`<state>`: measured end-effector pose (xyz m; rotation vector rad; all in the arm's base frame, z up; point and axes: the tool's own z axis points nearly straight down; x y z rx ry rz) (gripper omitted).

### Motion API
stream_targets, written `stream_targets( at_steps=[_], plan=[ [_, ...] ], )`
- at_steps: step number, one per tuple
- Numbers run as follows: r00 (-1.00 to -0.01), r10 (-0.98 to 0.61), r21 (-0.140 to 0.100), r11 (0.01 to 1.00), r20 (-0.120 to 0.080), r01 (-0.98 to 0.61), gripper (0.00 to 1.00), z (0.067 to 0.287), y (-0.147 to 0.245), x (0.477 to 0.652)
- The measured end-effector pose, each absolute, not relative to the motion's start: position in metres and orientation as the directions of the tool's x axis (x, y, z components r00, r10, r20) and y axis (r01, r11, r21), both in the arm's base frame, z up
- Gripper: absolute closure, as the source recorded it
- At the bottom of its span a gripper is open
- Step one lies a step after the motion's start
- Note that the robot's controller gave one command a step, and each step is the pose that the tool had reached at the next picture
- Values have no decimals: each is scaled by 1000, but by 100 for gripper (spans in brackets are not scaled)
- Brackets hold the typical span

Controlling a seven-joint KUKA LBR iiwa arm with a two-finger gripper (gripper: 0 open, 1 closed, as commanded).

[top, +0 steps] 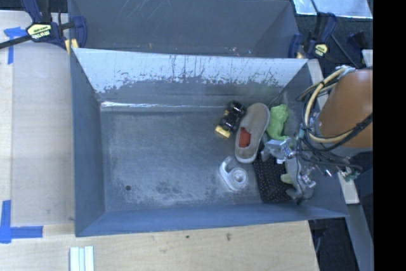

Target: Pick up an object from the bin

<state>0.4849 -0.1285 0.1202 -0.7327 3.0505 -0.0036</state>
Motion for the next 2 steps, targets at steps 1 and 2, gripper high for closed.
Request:
stream_targets(
  at_steps=[1, 2],
  plan=[
    [-812, -584, -4, 812, 0, -584, 0, 84, -109, 486],
    [-258, -966, 81, 256, -18, -963, 100, 64, -122, 505]
  ],
)
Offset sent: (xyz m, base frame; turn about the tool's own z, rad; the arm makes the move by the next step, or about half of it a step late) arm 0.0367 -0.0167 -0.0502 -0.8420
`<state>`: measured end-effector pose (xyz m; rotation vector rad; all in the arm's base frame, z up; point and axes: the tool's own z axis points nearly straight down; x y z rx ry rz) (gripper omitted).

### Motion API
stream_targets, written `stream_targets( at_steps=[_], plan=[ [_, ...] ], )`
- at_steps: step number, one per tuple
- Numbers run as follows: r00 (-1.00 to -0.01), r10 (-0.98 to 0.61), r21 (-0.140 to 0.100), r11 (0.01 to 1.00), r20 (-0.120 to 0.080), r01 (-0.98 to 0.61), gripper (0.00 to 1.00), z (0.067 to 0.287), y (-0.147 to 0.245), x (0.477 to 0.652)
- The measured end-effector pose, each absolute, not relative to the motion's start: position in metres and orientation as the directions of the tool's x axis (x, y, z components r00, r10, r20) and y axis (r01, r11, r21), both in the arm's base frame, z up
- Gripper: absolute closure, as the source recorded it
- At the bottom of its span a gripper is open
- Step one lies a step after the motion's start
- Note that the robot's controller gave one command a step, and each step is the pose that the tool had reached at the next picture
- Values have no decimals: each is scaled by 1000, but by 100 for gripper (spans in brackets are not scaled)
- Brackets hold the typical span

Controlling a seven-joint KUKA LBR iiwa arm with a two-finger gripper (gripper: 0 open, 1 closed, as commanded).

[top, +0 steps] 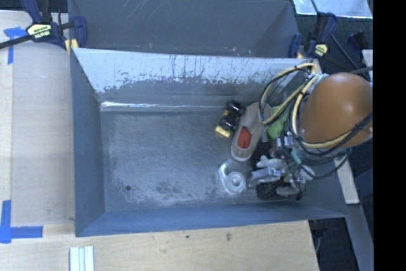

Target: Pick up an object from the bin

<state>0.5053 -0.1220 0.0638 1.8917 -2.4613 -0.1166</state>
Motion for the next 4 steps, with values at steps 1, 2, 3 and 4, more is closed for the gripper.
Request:
stream_targets(
  at_steps=[1, 2, 3, 4],
  plan=[
    [-258, -966, 82, 256, -17, -963, 100, 64, -122, 505],
    [-257, -966, 69, 256, -17, -964, 100, 66, -120, 501],
    [-248, -969, 55, 247, -16, -968, 100, 81, -117, 494],
    [-249, -968, 69, 247, -14, -967, 100, 104, -119, 498]
  ],
)
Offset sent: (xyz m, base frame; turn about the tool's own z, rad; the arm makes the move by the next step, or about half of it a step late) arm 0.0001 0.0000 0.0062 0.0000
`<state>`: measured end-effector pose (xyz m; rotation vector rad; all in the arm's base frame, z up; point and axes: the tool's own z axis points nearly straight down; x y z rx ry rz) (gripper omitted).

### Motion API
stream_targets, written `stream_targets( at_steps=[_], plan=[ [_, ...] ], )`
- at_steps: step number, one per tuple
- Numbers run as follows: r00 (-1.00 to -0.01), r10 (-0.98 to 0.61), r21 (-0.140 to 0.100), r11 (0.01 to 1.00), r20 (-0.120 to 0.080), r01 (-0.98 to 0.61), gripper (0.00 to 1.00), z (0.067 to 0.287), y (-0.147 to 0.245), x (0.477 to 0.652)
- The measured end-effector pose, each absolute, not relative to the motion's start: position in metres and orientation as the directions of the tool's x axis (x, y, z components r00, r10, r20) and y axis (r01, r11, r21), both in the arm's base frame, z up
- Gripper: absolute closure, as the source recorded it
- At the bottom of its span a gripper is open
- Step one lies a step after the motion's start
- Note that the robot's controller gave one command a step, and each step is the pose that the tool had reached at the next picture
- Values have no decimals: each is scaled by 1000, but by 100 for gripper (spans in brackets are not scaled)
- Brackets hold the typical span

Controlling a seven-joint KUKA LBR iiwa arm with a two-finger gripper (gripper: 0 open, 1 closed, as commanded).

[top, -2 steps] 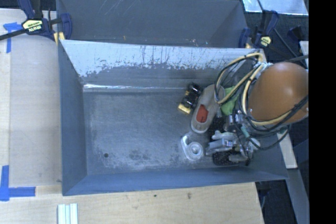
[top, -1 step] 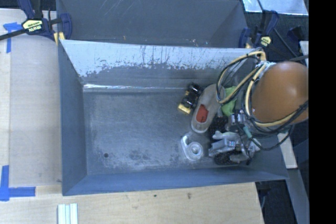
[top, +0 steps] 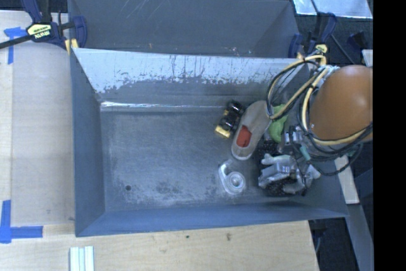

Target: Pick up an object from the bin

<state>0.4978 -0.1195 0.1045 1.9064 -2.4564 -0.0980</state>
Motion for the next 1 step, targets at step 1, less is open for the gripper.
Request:
stream_targets(
  at_steps=[1],
  plan=[
    [-251, -968, 72, 250, -15, -966, 100, 119, -121, 498]
  ],
)
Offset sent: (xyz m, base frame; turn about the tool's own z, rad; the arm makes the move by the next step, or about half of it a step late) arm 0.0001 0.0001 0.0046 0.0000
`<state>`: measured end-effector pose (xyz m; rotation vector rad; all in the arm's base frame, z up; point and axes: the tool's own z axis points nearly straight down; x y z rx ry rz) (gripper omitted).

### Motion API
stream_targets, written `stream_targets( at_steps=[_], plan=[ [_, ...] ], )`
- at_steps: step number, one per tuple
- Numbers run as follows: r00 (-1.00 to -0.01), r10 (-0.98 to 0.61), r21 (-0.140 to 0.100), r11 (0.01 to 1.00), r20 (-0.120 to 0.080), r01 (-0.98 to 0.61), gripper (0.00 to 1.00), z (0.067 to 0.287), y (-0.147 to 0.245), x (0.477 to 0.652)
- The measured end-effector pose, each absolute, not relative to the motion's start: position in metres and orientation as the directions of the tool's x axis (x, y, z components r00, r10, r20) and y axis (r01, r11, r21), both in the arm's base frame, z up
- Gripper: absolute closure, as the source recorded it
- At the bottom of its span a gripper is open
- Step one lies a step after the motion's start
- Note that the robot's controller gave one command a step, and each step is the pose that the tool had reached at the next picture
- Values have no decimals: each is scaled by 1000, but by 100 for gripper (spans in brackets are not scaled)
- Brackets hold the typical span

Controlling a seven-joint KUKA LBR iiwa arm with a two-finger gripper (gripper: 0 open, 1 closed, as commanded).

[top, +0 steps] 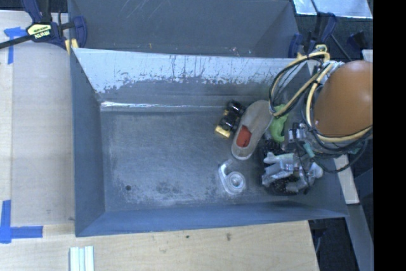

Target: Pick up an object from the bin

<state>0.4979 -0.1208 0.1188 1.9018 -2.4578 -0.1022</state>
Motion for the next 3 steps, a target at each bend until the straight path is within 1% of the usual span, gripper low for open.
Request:
stream_targets(
  at_steps=[1, 2, 3],
  plan=[
    [-252, -968, 64, 250, -13, -966, 100, 136, -122, 498],
    [-253, -967, 61, 251, -12, -966, 100, 146, -123, 499],
    [-253, -967, 60, 252, -13, -966, 100, 149, -123, 499]
  ],
)
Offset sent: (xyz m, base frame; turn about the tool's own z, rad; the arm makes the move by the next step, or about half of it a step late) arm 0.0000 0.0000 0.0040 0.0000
